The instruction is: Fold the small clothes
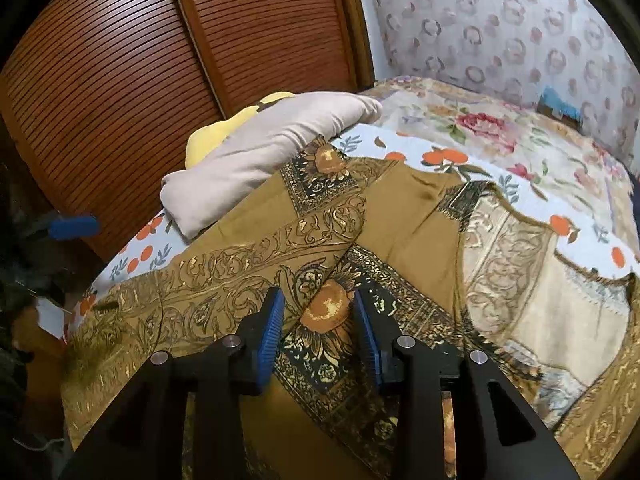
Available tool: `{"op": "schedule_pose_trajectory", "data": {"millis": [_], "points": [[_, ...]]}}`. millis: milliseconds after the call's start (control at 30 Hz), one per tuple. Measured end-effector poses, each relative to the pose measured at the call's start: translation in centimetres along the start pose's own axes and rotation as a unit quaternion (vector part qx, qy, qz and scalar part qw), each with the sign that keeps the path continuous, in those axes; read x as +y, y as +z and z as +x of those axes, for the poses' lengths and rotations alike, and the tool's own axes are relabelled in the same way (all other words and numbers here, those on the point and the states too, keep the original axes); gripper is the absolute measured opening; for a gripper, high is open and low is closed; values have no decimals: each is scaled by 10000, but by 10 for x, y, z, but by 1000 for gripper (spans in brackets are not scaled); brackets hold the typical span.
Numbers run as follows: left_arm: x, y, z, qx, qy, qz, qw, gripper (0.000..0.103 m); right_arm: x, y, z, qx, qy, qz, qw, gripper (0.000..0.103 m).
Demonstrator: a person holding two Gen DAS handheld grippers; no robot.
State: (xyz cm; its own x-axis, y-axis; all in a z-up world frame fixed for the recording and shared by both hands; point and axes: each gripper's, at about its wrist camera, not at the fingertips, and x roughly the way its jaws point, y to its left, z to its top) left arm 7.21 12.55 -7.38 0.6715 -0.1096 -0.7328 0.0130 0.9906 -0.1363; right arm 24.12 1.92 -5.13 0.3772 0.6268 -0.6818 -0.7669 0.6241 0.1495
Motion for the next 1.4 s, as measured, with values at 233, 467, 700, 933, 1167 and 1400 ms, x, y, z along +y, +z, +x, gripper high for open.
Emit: {"op": "schedule_pose_trajectory", "data": {"millis": [233, 467, 700, 933, 1167, 1400], "points": [[25, -15, 26, 358, 235, -193, 9989, 73, 8, 19, 22, 196, -11, -27, 9998, 38], [33, -19, 23, 278, 232, -244, 9990, 73, 18, 27, 21, 104, -41, -136, 9998, 7], [44, -7, -11, -226, 456, -344, 9981, 73, 62, 50, 5, -392, 430, -668, 9961, 5], [59, -10, -22, -317, 588, -514, 9964, 73, 90, 37, 34, 79, 1020, -791, 9916, 30], [56, -12, -17, -279, 513, -494, 9971, 73, 53, 17, -1, -111, 905, -570, 9942, 44], [48, -11, -11, -252, 427, -412, 9979, 73, 16, 8, -27, -329, 221, -396, 9984, 48]]}}
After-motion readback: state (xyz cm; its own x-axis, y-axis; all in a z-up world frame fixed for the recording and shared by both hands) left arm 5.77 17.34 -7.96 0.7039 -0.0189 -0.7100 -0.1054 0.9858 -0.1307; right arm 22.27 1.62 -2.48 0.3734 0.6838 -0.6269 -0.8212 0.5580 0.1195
